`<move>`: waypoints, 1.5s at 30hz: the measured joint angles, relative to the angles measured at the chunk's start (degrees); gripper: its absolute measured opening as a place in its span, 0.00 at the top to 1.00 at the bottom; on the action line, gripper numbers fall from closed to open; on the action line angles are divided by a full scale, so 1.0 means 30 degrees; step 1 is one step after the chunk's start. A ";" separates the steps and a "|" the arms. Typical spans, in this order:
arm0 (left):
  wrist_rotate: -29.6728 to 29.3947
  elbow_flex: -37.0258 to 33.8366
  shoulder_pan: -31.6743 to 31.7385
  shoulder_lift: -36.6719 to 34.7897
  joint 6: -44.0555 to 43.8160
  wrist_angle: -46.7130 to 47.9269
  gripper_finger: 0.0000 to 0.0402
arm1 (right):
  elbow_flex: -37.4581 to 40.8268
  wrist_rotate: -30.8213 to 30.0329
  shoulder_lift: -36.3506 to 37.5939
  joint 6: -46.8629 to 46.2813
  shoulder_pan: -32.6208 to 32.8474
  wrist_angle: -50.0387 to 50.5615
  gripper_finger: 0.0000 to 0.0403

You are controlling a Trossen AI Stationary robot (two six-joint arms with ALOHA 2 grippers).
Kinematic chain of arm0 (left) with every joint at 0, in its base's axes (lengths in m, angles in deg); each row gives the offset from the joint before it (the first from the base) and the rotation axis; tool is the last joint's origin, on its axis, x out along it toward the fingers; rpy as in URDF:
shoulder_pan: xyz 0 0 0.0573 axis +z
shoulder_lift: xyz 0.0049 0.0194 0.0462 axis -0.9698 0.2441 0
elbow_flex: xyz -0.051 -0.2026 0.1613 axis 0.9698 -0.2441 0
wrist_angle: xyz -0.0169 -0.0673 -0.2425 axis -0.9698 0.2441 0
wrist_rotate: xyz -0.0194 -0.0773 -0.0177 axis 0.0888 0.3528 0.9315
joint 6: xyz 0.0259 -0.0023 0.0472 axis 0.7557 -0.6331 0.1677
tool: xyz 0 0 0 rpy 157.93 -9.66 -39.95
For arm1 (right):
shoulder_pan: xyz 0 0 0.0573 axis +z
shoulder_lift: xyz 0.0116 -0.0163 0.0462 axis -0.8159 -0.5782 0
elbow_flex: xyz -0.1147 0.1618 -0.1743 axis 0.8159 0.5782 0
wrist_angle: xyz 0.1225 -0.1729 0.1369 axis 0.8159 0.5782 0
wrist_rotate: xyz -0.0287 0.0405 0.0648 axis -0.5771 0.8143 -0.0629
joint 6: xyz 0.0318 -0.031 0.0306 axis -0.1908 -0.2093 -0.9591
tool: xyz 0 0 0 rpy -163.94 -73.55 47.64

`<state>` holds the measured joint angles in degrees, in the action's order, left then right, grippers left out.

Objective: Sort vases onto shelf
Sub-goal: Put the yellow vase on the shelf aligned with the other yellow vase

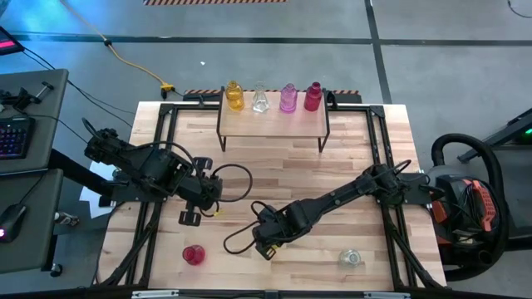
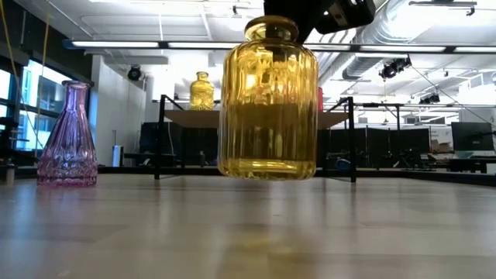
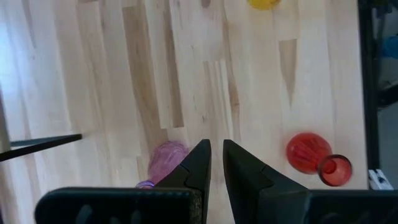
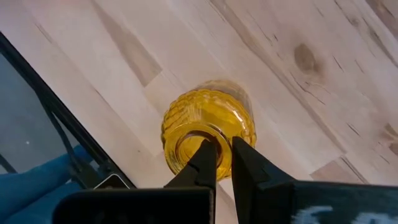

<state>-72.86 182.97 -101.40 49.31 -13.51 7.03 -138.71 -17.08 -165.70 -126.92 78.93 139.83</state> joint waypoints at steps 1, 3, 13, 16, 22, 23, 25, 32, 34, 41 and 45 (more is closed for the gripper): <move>-0.0200 0.0000 0.0000 0.0000 0.0007 0.0000 0.92 | -0.0006 -0.0014 0.0001 0.0059 -0.0013 0.0007 1.00; -0.0307 0.0000 0.0005 0.0000 0.0025 0.0003 0.91 | 0.0000 -0.0070 0.0001 0.0090 -0.0068 0.0034 1.00; -0.0274 0.0000 0.0002 0.0000 0.0735 0.0020 0.75 | -0.0004 -0.0376 0.0030 0.0479 -0.0102 0.0029 1.00; -0.0341 0.0000 -0.0002 0.0000 0.1274 -0.0013 0.70 | 0.0000 -0.0380 0.0030 0.0461 -0.0102 0.0022 1.00; -0.0763 0.0000 0.0003 0.0000 0.0807 -0.0112 0.67 | 0.0000 -0.0359 0.0038 0.0461 -0.0102 0.0015 1.00; -0.0763 0.0000 -0.0001 0.0000 0.0329 -0.0216 0.67 | -0.0002 -0.0315 0.0045 0.0461 -0.0107 0.0015 1.00; -0.0763 0.0000 -0.0001 0.0003 -0.0388 -0.0754 0.67 | 0.0000 -0.0100 0.0054 0.0456 -0.0165 0.0015 1.00; -0.0846 0.0000 0.0027 0.0004 0.1932 -0.2780 0.67 | -0.0001 0.0090 0.0059 0.0525 -0.0255 0.0013 1.00; -0.0952 0.0000 0.0027 0.0000 0.1998 -0.3324 0.67 | 0.0000 0.0101 0.0062 0.0552 -0.0255 0.0015 1.00; -0.0720 0.0007 0.0230 0.0153 0.2341 -0.4566 0.67 | 0.0000 0.0152 0.0067 0.0935 -0.0339 0.0015 1.00; 0.0250 0.0000 0.0416 0.0570 0.2513 -0.5009 0.67 | 0.0000 0.0031 0.0410 0.1090 -0.0503 0.0018 1.00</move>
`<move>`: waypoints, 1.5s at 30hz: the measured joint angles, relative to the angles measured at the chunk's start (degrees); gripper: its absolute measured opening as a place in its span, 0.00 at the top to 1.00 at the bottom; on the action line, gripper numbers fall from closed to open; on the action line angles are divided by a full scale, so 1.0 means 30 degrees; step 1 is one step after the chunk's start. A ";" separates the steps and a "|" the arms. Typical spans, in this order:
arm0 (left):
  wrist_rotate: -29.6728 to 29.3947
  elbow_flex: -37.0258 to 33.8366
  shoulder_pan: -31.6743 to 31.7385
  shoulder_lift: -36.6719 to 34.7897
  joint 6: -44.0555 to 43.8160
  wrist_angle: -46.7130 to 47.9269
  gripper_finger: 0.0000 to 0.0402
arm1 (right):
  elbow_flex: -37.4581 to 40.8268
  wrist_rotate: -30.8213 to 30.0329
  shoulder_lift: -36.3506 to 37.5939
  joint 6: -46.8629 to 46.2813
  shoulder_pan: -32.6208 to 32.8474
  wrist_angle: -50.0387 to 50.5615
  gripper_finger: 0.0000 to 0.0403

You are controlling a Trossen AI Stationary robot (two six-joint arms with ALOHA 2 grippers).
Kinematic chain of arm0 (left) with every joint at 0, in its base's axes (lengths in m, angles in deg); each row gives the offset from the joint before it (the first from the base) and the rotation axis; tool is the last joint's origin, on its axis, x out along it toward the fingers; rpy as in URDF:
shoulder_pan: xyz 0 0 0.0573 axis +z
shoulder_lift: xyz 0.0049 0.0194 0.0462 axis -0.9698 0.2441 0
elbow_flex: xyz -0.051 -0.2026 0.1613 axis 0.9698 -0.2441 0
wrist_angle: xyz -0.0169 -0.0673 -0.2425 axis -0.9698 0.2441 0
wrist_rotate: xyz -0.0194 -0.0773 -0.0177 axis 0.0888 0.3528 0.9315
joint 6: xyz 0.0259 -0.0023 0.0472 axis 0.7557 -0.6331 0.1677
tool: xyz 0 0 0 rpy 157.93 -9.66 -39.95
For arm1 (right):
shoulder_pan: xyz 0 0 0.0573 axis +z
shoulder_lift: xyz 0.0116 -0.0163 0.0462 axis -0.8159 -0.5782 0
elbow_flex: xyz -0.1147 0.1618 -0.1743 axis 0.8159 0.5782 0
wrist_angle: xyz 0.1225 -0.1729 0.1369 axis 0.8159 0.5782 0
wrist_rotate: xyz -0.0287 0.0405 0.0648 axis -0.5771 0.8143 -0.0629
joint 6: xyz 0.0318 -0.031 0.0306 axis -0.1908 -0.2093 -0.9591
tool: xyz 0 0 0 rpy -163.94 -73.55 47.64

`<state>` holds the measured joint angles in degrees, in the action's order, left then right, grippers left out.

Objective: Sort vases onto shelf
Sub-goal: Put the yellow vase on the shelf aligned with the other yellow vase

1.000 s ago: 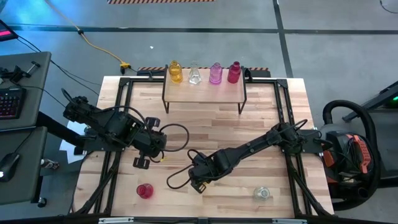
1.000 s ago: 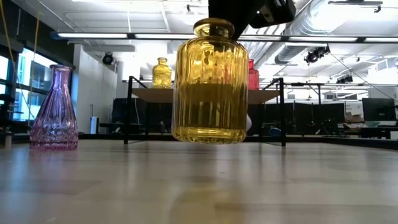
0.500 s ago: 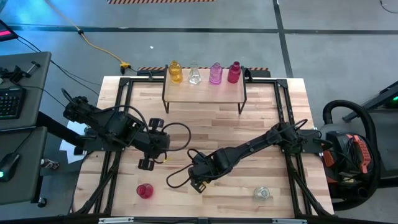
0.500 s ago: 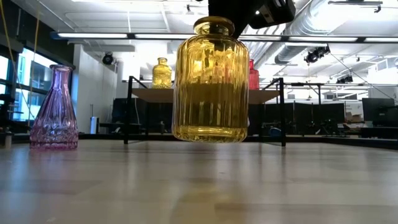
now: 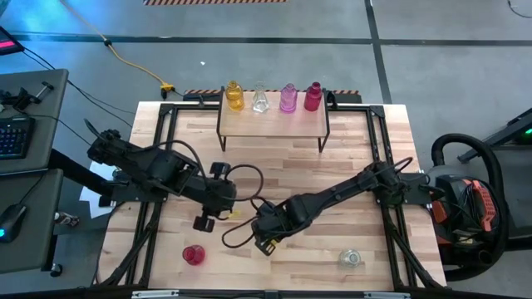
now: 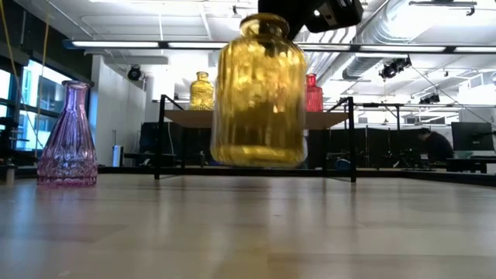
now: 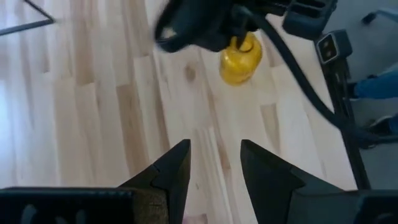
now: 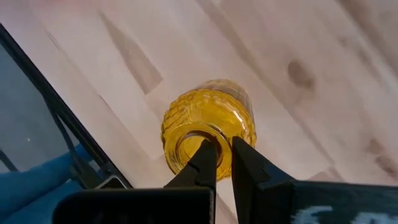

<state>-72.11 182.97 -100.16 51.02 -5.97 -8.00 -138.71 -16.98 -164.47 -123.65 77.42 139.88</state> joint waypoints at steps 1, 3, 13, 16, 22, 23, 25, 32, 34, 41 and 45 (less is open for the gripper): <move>0.0109 0.0000 -0.0003 0.0146 0.0105 0.0020 0.67 | 0.0000 -0.0209 0.0160 0.0015 -0.0056 0.0017 1.00; 0.0144 -0.0007 -0.0003 0.0384 0.0175 0.0065 0.67 | -0.0001 -0.0539 0.0525 0.0174 -0.0097 0.0179 1.00; -0.0067 -0.0008 -0.0003 0.0063 -0.0640 0.1622 0.67 | 0.0000 -0.1168 0.2442 0.1551 -0.1161 0.1409 1.00; -0.0766 0.0000 0.0097 -0.0181 -0.0657 0.1622 0.67 | -0.0006 -0.1345 0.3041 0.2571 -0.1931 0.1418 1.00; -0.1587 0.0000 0.0713 -0.0418 -0.1177 0.1910 0.67 | -0.0007 -0.1560 0.4123 0.5077 -0.3775 0.1438 1.00; -0.1610 0.0000 0.0851 -0.0432 -0.1282 0.1913 0.67 | -0.0007 -0.1564 0.4298 0.5556 -0.4144 0.1412 1.00; -0.1604 0.0000 0.1139 -0.0446 -0.1453 0.1990 0.67 | -0.0007 -0.1593 0.4637 0.6497 -0.4884 0.1297 1.00; -0.2558 0.0000 0.2338 -0.0519 -0.1493 0.1957 0.67 | -0.0007 -0.1637 0.5552 1.0026 -0.7543 0.0591 1.00; -0.2679 0.0000 0.2788 -0.0519 -0.1500 0.1950 0.67 | -0.0012 -0.1552 0.5633 1.1042 -0.8282 0.0150 1.00; -0.3263 0.0000 0.4346 -0.0586 -0.1494 0.1993 0.67 | -0.1770 -0.1327 0.5711 1.4166 -1.0444 -0.0276 1.00; -0.3559 -0.0008 0.5147 -0.0688 -0.1485 0.1977 0.67 | -0.2843 -0.1558 0.5726 1.5441 -1.1420 -0.0842 1.00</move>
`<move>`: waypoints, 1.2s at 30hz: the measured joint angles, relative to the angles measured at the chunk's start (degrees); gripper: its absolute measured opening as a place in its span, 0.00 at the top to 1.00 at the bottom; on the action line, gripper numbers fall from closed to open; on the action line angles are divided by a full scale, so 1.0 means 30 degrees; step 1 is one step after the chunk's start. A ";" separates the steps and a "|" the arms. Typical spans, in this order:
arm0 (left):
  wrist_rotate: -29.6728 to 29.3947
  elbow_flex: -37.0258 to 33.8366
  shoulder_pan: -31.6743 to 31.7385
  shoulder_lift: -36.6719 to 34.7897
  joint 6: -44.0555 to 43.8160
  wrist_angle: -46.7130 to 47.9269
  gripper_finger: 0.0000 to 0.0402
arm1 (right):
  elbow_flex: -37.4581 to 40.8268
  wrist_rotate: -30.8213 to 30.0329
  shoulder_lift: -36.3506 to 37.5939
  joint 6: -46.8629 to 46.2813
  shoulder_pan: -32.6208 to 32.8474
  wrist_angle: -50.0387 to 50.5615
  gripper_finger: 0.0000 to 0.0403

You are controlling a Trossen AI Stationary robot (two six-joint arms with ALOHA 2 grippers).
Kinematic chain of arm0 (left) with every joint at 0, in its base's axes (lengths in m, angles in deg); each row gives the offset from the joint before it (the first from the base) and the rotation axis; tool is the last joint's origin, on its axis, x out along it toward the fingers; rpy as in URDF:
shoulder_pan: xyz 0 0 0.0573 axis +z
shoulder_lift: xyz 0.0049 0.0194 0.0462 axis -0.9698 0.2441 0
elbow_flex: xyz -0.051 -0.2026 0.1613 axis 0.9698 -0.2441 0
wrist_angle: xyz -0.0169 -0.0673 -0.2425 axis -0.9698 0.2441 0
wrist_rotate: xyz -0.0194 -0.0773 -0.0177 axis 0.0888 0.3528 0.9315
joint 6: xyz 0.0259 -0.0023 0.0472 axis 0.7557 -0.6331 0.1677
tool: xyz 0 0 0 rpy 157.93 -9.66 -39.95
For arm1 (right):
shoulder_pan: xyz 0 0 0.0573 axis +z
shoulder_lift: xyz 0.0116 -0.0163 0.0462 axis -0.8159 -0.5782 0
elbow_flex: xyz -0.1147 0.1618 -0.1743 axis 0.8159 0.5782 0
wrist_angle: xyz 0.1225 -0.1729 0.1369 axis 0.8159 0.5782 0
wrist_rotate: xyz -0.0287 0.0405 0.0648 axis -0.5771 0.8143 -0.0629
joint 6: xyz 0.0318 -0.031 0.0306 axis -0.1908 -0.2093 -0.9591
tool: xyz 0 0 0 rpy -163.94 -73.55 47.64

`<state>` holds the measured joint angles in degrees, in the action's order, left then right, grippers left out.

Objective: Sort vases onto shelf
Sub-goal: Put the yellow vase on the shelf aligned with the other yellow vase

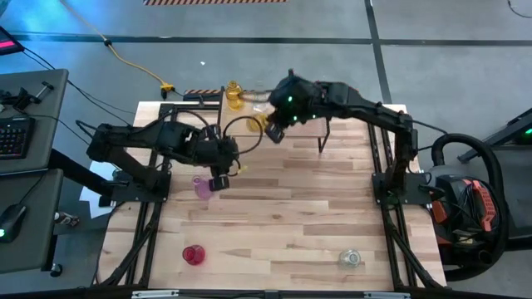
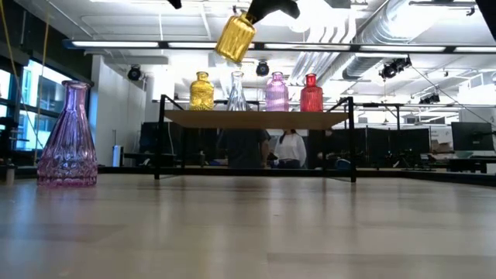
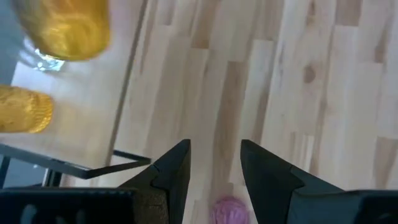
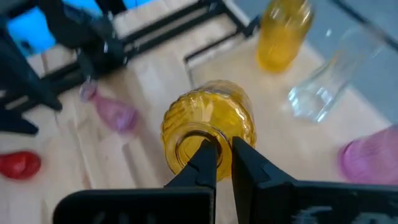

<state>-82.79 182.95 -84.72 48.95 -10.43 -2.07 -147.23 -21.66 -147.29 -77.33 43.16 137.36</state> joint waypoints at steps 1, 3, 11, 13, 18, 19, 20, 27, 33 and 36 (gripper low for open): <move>-0.0002 0.0000 0.0214 -0.0078 0.0045 0.0001 0.67 | -0.0188 -0.0005 0.0000 0.0217 -0.0193 -0.0159 1.00; -0.0044 0.0007 0.0597 -0.0217 0.0362 0.0070 0.67 | -0.0500 0.0028 0.0000 0.0622 -0.0538 -0.0474 1.00; -0.0055 0.0000 0.2243 -0.1423 0.1988 0.0050 0.67 | -0.0702 0.1712 -0.0689 0.1223 -0.1508 -0.3264 1.00; -0.0055 0.0000 0.2703 -0.1721 0.2182 0.0049 0.67 | -0.0698 0.1903 -0.0896 0.1221 -0.1696 -0.3608 1.00; -0.0055 0.0007 0.3655 -0.2356 0.2690 0.0030 0.67 | -0.0698 0.1982 -0.1329 0.1066 -0.1935 -0.4878 1.00; -0.0047 0.0007 0.3826 -0.2410 0.2703 0.0030 0.67 | -0.0698 0.2017 -0.1489 0.1070 -0.1942 -0.5130 1.00; -0.0047 0.0007 0.4008 -0.2463 0.2715 0.0029 0.67 | -0.0698 0.2071 -0.1649 0.1069 -0.1917 -0.5263 1.00; 0.0028 0.0007 0.4981 -0.2657 0.4232 0.0110 0.67 | -0.0691 0.2378 -0.2492 0.0513 -0.1767 -0.3854 1.00; 0.0626 0.0007 0.5578 -0.2600 0.4670 0.0084 0.67 | -0.0684 0.1442 -0.2514 0.0446 -0.1857 -0.2561 1.00; 0.1810 0.0015 0.5849 -0.2396 0.4928 -0.0282 0.67 | -0.0698 0.1852 -0.2666 0.0782 -0.2065 -0.2673 1.00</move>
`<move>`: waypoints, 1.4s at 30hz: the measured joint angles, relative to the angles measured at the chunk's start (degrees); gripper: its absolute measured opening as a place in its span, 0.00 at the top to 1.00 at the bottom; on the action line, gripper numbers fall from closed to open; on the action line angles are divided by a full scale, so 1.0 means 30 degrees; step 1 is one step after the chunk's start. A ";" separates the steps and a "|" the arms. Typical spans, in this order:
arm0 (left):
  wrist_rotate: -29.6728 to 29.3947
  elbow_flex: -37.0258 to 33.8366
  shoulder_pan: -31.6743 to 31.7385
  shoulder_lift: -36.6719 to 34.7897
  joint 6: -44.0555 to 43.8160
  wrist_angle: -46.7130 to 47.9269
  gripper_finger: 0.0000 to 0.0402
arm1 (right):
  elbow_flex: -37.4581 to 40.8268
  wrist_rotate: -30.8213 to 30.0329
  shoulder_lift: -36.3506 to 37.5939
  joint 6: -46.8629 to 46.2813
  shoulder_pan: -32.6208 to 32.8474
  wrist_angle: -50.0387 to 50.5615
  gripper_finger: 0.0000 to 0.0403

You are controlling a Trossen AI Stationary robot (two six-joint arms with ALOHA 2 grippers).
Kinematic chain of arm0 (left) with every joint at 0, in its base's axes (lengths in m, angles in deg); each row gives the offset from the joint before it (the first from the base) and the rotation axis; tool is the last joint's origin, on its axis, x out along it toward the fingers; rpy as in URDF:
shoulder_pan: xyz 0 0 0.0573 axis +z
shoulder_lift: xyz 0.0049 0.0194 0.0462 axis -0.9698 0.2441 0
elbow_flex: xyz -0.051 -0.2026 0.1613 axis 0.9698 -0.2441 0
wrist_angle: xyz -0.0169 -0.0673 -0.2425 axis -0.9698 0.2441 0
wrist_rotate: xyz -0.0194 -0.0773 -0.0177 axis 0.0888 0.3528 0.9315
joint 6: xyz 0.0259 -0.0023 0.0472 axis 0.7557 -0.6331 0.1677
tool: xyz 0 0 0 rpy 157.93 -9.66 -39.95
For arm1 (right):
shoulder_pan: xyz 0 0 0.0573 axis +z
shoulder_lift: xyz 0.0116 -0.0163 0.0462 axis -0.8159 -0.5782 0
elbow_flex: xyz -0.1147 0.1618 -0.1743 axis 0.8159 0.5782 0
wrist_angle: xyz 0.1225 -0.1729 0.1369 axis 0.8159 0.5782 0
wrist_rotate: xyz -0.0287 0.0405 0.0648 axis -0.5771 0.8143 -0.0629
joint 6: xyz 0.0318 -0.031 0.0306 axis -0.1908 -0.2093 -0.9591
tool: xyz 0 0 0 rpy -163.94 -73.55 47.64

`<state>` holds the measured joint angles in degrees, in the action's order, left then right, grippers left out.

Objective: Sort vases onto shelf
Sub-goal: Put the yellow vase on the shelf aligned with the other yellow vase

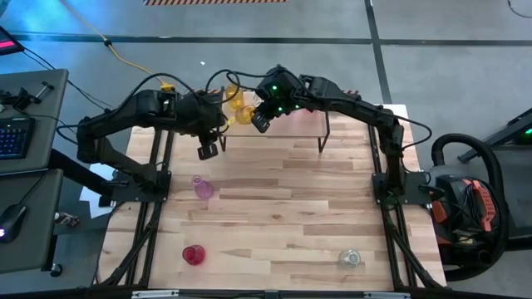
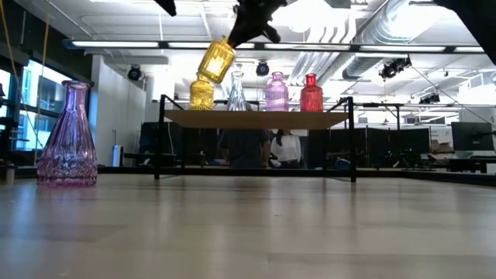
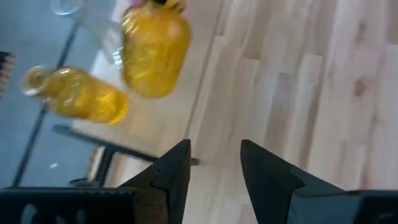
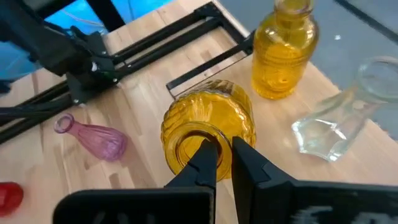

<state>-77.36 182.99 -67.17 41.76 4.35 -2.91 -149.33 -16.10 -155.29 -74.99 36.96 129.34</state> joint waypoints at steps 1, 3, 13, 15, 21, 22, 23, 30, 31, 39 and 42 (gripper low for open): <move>0.0360 -0.0012 0.0116 0.0056 0.0125 -0.0086 0.67 | 0.0000 0.0225 -0.0130 0.0149 -0.0101 0.0016 1.00; 0.0603 -0.0011 0.0265 0.0214 0.0291 -0.0323 0.67 | 0.0025 0.0265 -0.0428 0.0467 -0.0217 0.0100 1.00; 0.0592 -0.0009 0.0957 0.0808 -0.0499 -0.1245 0.67 | 0.0033 0.1180 -0.0547 0.1695 -0.0731 0.0370 1.00; 0.0568 -0.0015 0.1176 0.0939 -0.0534 -0.1274 0.67 | 0.0244 0.1191 -0.0532 0.1913 -0.0832 0.0488 1.00; 0.0540 -0.0015 0.1633 0.1439 -0.0582 -0.1356 0.67 | 0.0779 0.1181 -0.0525 0.2491 -0.1172 0.0917 1.00; 0.0538 -0.0013 0.1695 0.1511 -0.0589 -0.1356 0.67 | 0.0814 0.1181 -0.0538 0.2595 -0.1218 0.0962 1.00; 0.0540 -0.0015 0.1766 0.1563 -0.0580 -0.1356 0.67 | 0.0823 0.1188 -0.0547 0.2640 -0.1245 0.0969 1.00; 0.0534 -0.0015 0.1853 0.1785 -0.0431 -0.1364 0.67 | 0.0823 0.2086 -0.0539 0.2996 -0.1466 0.1076 1.00; 0.0540 -0.0013 0.1853 0.1785 -0.0425 -0.1364 0.67 | 0.0823 0.2099 -0.0539 0.3016 -0.1472 0.1056 1.00; 0.0539 -0.0014 0.1850 0.1785 -0.0419 -0.1502 0.67 | 0.0823 0.2078 -0.0539 0.3789 -0.1479 0.1443 1.00; 0.0540 -0.0015 0.1846 0.1785 -0.0418 -0.1526 0.67 | 0.0823 0.2078 -0.0539 0.3813 -0.1479 0.1629 1.00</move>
<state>-75.74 182.95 -61.63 47.12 3.10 -7.49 -146.86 -9.87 -156.91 -63.55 32.52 134.22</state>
